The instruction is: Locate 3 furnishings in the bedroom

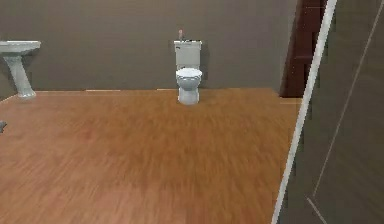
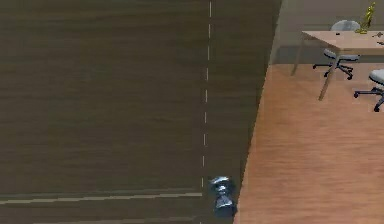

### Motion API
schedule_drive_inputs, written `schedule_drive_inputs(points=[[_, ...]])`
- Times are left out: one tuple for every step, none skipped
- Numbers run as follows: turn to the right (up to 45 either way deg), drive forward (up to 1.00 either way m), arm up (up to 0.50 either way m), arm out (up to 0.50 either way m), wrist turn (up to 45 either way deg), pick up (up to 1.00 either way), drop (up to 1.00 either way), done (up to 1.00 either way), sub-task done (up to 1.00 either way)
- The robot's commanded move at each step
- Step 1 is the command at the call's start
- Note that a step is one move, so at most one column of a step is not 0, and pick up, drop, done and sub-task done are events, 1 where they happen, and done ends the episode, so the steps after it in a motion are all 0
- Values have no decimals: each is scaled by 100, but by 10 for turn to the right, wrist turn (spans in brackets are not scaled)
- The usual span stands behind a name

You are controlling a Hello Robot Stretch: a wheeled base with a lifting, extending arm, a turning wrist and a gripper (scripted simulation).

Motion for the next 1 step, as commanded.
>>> schedule_drive_inputs(points=[[-120, 0, 0, 0, 0, 0, 0, 0, 0]])
